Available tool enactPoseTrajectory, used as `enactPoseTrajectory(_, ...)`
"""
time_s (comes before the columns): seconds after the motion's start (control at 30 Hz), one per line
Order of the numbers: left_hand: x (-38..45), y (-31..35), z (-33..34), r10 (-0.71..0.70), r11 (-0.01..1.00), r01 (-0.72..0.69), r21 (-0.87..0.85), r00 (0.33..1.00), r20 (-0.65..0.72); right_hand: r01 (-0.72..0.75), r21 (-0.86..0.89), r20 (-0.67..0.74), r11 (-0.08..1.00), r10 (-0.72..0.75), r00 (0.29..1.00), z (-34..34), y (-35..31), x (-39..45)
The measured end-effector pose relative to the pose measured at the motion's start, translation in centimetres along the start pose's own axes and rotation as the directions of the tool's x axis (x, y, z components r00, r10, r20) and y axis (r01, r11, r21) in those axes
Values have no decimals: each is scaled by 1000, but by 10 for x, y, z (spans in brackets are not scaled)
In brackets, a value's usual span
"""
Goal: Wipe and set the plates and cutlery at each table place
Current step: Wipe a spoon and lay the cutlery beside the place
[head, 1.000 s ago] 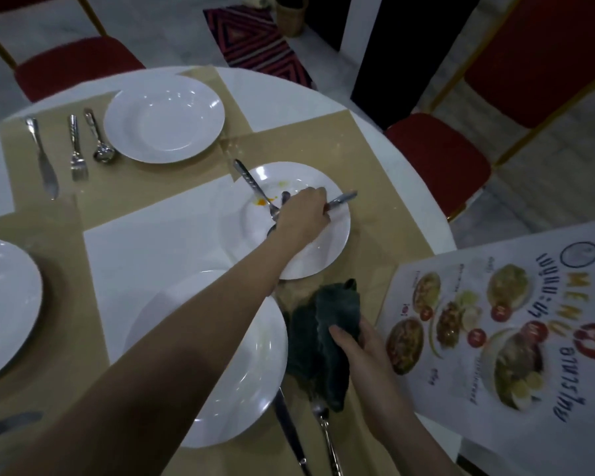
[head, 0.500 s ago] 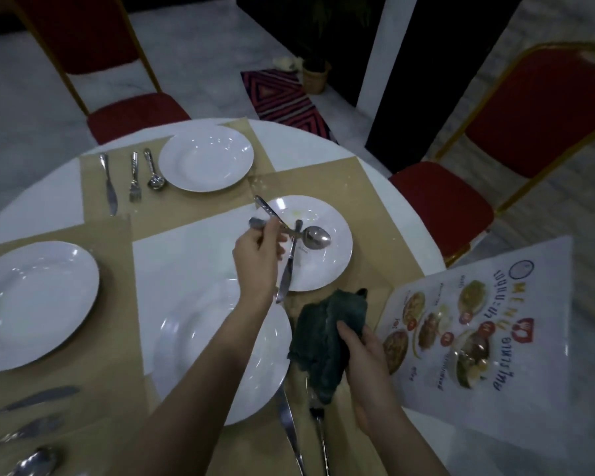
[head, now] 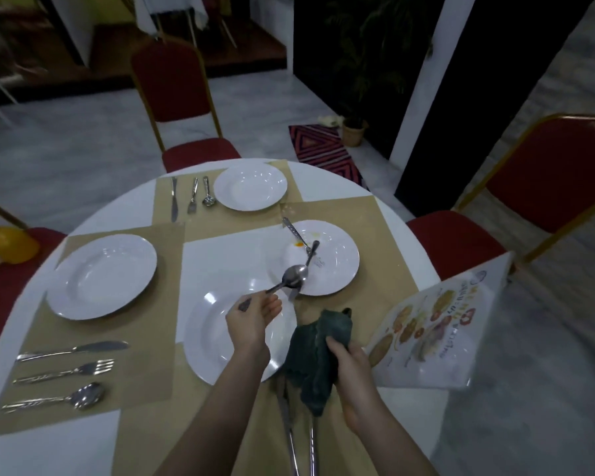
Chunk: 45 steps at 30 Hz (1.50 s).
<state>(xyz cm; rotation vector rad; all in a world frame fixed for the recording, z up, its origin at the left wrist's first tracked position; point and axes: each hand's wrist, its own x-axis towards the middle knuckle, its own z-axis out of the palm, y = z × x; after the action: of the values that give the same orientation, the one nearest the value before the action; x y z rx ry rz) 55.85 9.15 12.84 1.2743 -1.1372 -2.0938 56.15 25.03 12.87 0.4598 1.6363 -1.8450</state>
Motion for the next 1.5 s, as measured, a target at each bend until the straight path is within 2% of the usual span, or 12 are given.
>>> enactPoseTrajectory(0.13, 30, -13, 16, -32, 995, 29, 96, 999, 29, 3, -57, -31, 998, -4, 999, -9, 8, 19)
enactPoseTrajectory(0.33, 70, -29, 35, -18, 903, -25, 430, 995, 96, -9, -112, -56, 994, 3, 998, -6, 8, 47)
enactPoseTrajectory(0.4, 81, -31, 42, 15, 760, -141, 634, 980, 200, -13, -79, -53, 997, 9, 999, -5, 5, 53)
enactPoseTrajectory(0.5, 91, -29, 52, 40, 433, -349, 831, 928, 369, -14, -62, -87, 998, 9, 996, -4, 1, 61)
enactPoseTrajectory(0.57, 95, -28, 61, 7, 318, -388, 865, 913, 407, -15, -46, -114, 999, 9, 993, -4, -1, 65)
enactPoseTrajectory(0.63, 97, -28, 71, -21, 268, -404, 875, 905, 424, -10, -22, -136, 1000, 7, 991, -5, -3, 67)
enactPoseTrajectory(0.77, 94, -27, 77, 36, 259, -448, 856, 890, 455, 4, 16, -144, 1000, -1, 990, -5, -6, 69)
enactPoseTrajectory(0.87, 78, -15, 67, 90, 327, -465, 823, 882, 463, -10, 41, -134, 999, 15, 991, -1, -4, 69)
enactPoseTrajectory(1.07, 5, -4, 7, 62, 707, -344, 618, 901, 430, -39, 166, 11, 985, 37, 999, 8, 3, 62)
enactPoseTrajectory(1.13, -27, -12, -18, 9, 776, -275, 568, 905, 425, -100, 222, 76, 970, 85, 993, 11, 6, 54)
enactPoseTrajectory(1.27, -79, -37, -58, 66, 674, -368, 640, 894, 444, -192, 190, 161, 963, 163, 974, 11, 19, 21)
enactPoseTrajectory(1.5, -131, -48, -94, 112, 572, -416, 707, 894, 435, 9, 1, 45, 1000, -9, 999, 16, 35, -22)
